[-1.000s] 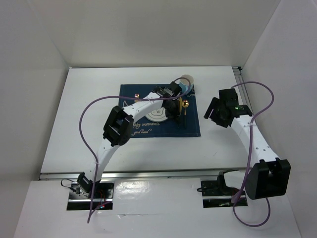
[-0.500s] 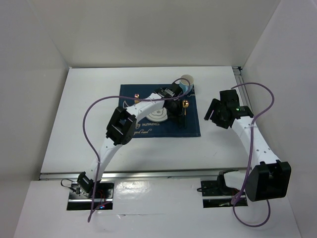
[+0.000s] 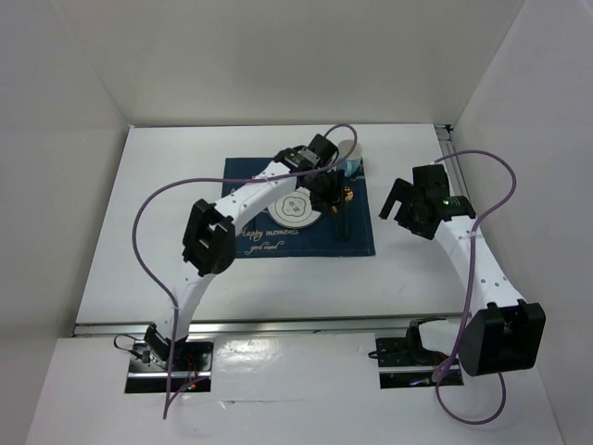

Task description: Set the dinner table for one person

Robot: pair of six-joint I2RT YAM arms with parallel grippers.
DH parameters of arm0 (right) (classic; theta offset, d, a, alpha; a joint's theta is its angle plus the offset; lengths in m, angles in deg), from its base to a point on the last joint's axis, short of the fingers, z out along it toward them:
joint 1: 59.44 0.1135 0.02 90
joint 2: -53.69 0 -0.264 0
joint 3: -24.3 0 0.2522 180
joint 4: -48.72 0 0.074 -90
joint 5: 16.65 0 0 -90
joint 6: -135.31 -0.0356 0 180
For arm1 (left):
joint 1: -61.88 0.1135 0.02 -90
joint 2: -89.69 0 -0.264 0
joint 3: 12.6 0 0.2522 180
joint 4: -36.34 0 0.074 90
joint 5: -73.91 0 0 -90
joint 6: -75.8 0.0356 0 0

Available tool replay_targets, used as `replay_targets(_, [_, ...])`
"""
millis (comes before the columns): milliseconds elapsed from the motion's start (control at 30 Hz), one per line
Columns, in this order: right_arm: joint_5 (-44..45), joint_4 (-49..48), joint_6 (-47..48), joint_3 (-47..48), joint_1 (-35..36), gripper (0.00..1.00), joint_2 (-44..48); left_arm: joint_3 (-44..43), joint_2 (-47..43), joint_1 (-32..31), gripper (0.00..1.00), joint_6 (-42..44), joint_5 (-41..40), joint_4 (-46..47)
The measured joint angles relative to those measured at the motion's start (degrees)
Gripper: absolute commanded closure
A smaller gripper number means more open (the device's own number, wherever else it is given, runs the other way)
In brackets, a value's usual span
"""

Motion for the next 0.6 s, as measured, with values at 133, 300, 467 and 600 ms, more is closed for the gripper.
replay_targets(133, [1.64,-0.07,-0.11,1.31,-0.39,0.00,-0.04,-1.03,-6.67,-0.17,0.44,4.44,5.16,-0.13])
replay_targets(300, [3.45,-0.11,-0.28,3.02,-0.39,0.00,-0.04,1.20,-17.51,-0.76,0.36,10.14,6.75,-0.79])
replay_targets(467, [5.14,-0.11,-0.46,3.48,-0.92,0.00,-0.04,7.91,-33.03,1.14,0.26,14.19,1.09,-1.90])
replay_targets(600, [5.53,-0.15,-0.48,3.45,-1.16,0.02,-0.04,14.43,-46.47,7.37,0.16,16.46,-5.51,-1.09])
